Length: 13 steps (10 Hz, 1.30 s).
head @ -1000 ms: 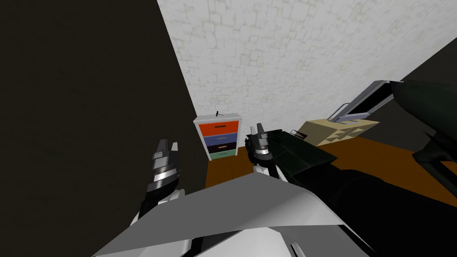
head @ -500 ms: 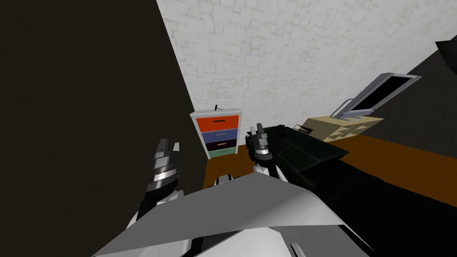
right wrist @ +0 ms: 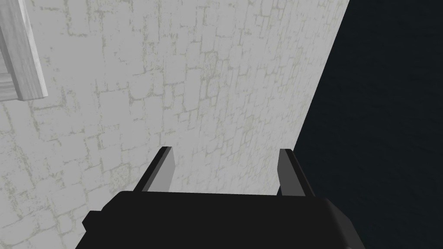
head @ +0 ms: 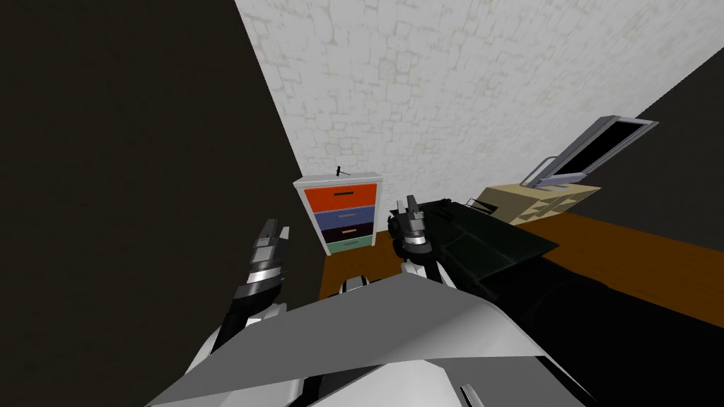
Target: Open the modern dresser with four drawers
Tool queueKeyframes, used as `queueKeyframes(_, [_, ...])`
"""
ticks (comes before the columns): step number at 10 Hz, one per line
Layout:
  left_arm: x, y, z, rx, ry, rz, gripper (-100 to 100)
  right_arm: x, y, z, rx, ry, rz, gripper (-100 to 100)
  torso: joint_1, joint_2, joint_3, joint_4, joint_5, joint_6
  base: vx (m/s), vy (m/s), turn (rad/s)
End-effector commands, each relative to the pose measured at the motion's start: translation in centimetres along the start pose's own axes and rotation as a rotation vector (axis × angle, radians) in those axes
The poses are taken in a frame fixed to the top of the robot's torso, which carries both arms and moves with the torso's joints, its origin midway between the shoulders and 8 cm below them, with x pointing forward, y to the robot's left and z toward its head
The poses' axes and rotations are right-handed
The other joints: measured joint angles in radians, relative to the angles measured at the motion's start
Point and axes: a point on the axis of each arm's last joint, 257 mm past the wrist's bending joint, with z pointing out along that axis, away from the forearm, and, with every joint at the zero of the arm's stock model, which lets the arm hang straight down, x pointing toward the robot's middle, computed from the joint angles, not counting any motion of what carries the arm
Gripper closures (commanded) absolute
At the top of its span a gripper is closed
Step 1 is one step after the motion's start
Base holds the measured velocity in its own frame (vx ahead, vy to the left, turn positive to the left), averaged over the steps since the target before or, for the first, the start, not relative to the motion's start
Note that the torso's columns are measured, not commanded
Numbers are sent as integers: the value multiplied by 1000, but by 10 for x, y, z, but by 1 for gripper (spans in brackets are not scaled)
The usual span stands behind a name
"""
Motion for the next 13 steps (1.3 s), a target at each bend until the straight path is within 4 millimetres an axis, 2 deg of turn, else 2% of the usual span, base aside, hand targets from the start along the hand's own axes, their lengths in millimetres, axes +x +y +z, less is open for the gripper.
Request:
queueKeyframes(1, [3, 11, 2, -41, 20, 12, -100, 0, 0, 0, 0, 0, 0, 0, 2, 1, 0, 0, 1, 0, 109, -45, -28])
queueKeyframes(13, [13, 58, 9, -229, 27, 16, -100, 0, 0, 0, 0, 0, 0, 0, 1, 1, 1, 0, 0, 0, 105, -39, -38])
